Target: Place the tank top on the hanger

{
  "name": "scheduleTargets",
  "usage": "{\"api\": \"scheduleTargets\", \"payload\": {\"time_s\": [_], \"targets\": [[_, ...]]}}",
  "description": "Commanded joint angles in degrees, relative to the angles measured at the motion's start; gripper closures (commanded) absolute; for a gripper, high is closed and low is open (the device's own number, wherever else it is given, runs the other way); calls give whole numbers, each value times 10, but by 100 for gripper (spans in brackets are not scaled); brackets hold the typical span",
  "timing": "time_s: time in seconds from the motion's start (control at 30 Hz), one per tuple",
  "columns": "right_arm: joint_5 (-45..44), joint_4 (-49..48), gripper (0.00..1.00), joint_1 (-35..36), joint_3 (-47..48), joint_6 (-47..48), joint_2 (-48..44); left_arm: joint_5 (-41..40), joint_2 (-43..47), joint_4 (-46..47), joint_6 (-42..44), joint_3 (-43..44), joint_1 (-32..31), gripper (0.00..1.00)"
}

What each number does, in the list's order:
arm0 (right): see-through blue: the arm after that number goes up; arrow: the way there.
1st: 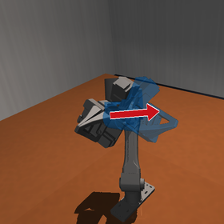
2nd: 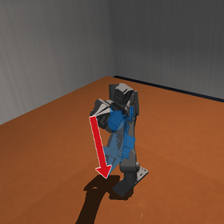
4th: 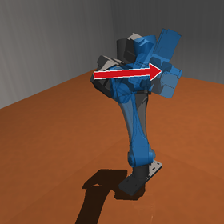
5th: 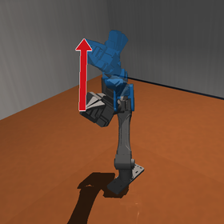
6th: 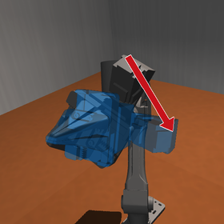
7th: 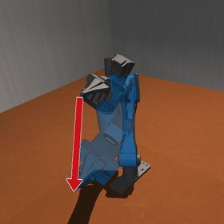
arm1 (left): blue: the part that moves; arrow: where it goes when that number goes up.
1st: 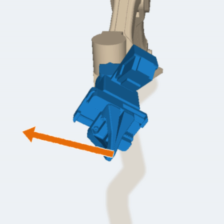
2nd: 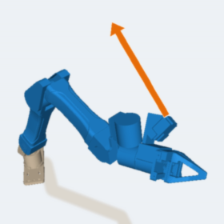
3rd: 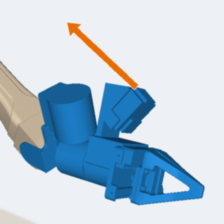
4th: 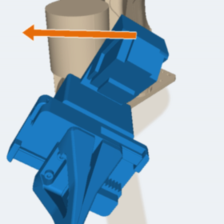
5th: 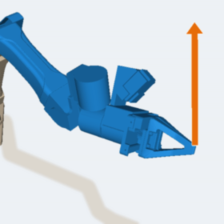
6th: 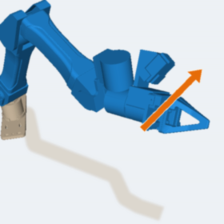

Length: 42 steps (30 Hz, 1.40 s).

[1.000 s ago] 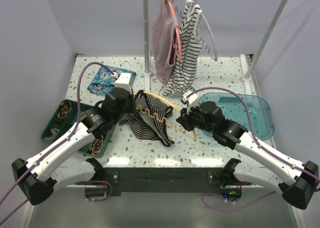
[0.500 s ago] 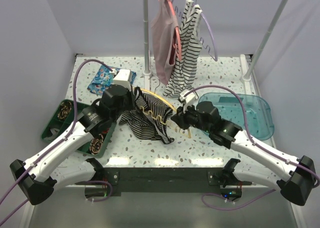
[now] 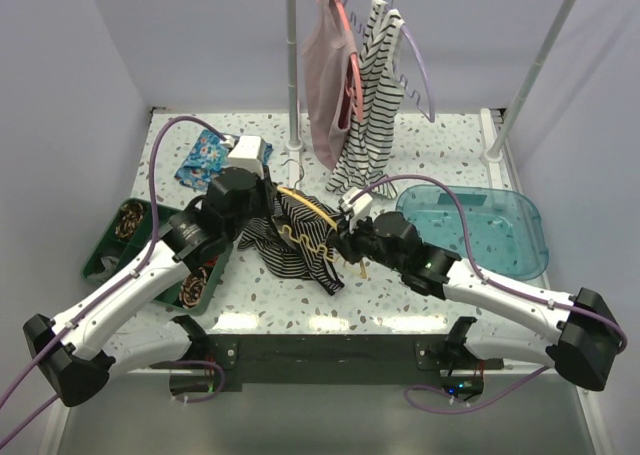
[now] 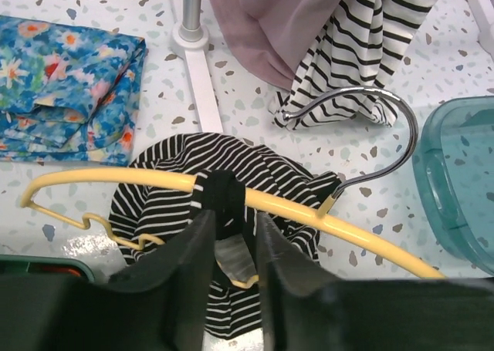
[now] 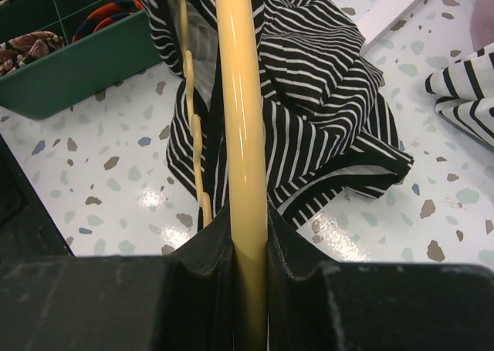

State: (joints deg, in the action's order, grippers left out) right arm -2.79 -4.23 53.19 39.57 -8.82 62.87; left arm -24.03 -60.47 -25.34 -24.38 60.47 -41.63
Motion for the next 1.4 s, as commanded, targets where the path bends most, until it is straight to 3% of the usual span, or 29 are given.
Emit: {"api": "scheduleTargets", "payload": {"time_s": [0.0,0.07,0.23,0.37,0.63,1.13,1.27,1.37], "targets": [[-35,-89,100,2,-4,9,-7,13,22,71,-1,-12,3,61],[-35,-89,100,2,-3,11,-2,28,29,86,0,-22,3,55],[-33,-88,100,2,2,8,3,106,82,155,15,-82,3,57],[-28,-76,100,3,7,5,2,152,84,210,16,-98,3,52],[-21,-53,100,2,9,6,-13,144,43,295,-10,-108,2,44],[-17,-66,100,2,16,-3,8,114,-33,334,31,-113,2,39],[-20,-65,100,2,23,-7,17,116,-52,350,34,-117,2,41],[-26,-61,100,2,28,-8,21,106,-55,350,32,-121,1,54]]}}
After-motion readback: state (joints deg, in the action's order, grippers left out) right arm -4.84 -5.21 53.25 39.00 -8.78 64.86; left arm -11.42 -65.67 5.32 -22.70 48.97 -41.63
